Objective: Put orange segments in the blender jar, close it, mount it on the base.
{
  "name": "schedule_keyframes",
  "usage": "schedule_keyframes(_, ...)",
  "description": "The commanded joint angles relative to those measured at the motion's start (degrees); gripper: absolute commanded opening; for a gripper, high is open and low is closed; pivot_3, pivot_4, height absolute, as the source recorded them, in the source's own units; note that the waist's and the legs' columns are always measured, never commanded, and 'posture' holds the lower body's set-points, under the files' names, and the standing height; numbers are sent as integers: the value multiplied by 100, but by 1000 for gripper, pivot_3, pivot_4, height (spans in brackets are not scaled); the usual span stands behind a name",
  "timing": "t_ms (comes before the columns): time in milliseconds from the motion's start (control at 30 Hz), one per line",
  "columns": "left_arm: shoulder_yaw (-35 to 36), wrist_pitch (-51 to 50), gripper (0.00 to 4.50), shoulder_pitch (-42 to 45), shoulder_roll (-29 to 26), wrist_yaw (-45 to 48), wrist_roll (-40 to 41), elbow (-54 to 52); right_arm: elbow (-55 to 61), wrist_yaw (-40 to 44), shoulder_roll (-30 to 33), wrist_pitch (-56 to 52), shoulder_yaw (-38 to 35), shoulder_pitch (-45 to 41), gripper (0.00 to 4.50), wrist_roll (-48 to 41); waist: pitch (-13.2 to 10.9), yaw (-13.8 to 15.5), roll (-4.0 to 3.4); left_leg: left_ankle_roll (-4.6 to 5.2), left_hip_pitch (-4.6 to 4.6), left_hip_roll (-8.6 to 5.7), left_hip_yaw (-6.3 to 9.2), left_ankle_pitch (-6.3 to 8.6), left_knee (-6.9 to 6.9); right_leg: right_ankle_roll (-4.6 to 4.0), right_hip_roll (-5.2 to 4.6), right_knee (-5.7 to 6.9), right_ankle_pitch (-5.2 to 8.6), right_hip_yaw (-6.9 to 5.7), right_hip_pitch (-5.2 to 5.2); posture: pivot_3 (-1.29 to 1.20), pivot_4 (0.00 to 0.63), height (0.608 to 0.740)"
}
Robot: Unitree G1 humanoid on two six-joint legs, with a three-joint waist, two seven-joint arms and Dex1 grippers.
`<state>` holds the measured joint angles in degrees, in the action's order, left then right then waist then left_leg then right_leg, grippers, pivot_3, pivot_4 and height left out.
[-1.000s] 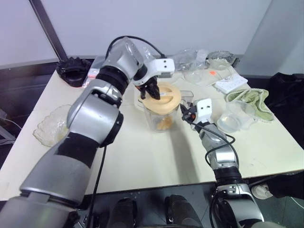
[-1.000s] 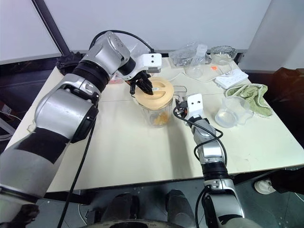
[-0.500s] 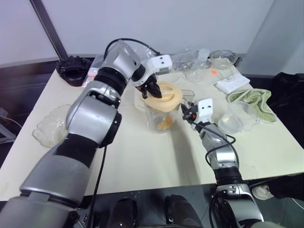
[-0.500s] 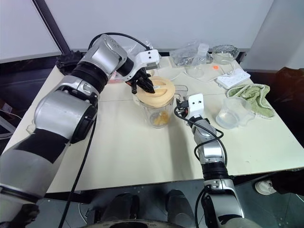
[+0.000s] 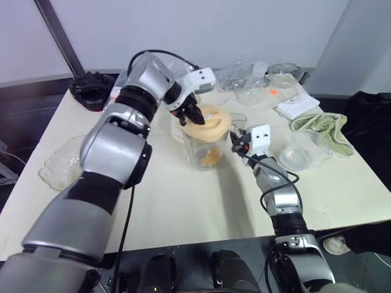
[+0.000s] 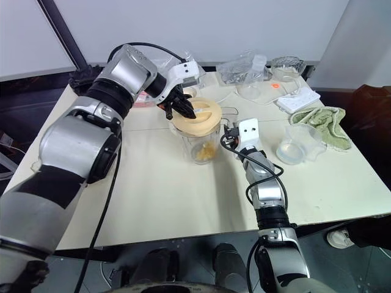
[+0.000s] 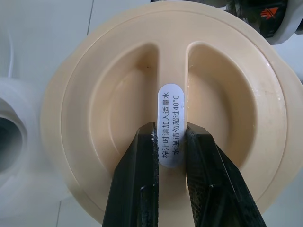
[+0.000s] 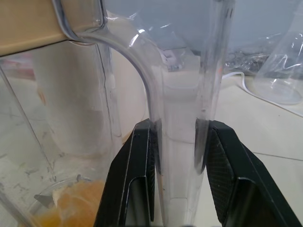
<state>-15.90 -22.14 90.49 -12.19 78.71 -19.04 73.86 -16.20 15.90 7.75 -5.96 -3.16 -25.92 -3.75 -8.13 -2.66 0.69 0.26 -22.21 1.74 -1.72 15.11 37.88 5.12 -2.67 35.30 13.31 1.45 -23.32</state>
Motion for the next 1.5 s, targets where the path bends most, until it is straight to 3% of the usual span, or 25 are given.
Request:
schedule_keyframes(33,-212,-262,245,-544,-29,-527,-274,405,322,308,-239,226,359,-161,923,-139,0,-1,0,0,0,0,0,0,-1,0,0,0,0,0,0,0,150,740)
schedule_keyframes(67,-206,-250,1286,-546,-29,-539,-264,402,314,319,-230,227,355,-164,923,-133,0,-10,0,0,0,0,0,0,-1,-1,0,0,1,0,0,0,150,740)
schedule_keyframes(267,29,91,4041,-369,-50,-399,-23,313,292,371,-133,241,334,-94,923,-87,-11,-75,16,0,-4,4,5,0,-4,-3,5,1,-1,0,-10,0,150,740)
schedule_keyframes(467,778,-90,4041,400,-129,523,823,83,329,487,53,222,281,40,923,-98,-75,-124,23,1,-43,0,-2,-1,-23,-16,11,2,-9,3,-57,0,150,740)
schedule_keyframes(533,924,-203,4041,667,-208,875,1035,-53,291,522,106,227,263,69,923,-104,-97,-127,32,2,-122,-16,-3,-3,-17,-9,19,23,-21,4,-138,0,150,740)
schedule_keyframes(633,1070,-284,4041,991,-410,1136,1259,-297,186,583,190,265,234,103,923,-125,-143,-132,48,2,-146,-25,-5,-3,-20,17,23,55,-14,12,-177,0,150,740)
schedule_keyframes(833,1320,-613,4041,1199,-837,109,1421,-514,176,676,312,296,185,168,923,-192,-155,-135,45,3,-132,-27,-7,-3,-70,6,25,76,17,21,-201,0,150,740)
schedule_keyframes(967,1445,-464,4041,401,-1332,-484,1519,-1561,690,567,337,62,-100,184,923,-492,-168,-134,32,2,-125,-24,-4,-3,-73,5,25,88,17,21,-200,0,150,740)
schedule_keyframes(1100,1511,-1684,4041,-1537,-1993,-333,1934,-4563,1399,473,516,-476,-432,76,923,-858,-196,-125,-3,-11,-125,-14,-6,-10,-73,3,16,100,16,28,-203,0,150,740)
schedule_keyframes(1233,1984,-3142,4041,-3237,-2416,-799,2506,-7077,1801,472,846,-1119,-649,-253,923,-1113,-227,-65,7,-57,-167,-12,-1,-37,-67,4,3,106,14,23,-223,0,150,740)
schedule_keyframes(1333,2107,-3504,4041,-4081,-2567,-1204,2697,-8074,1756,597,1121,-1426,-670,-429,923,-1101,-228,23,8,-72,-227,-19,-1,-45,-43,16,-8,106,1,21,-272,0,150,740)
schedule_keyframes(1500,2519,-3976,4112,-4616,-2606,-1791,3179,-8623,1660,706,1228,-1571,-680,-552,922,-1131,-229,171,9,-71,-222,-29,0,-44,-7,13,-2,101,-2,10,-252,0,150,740)
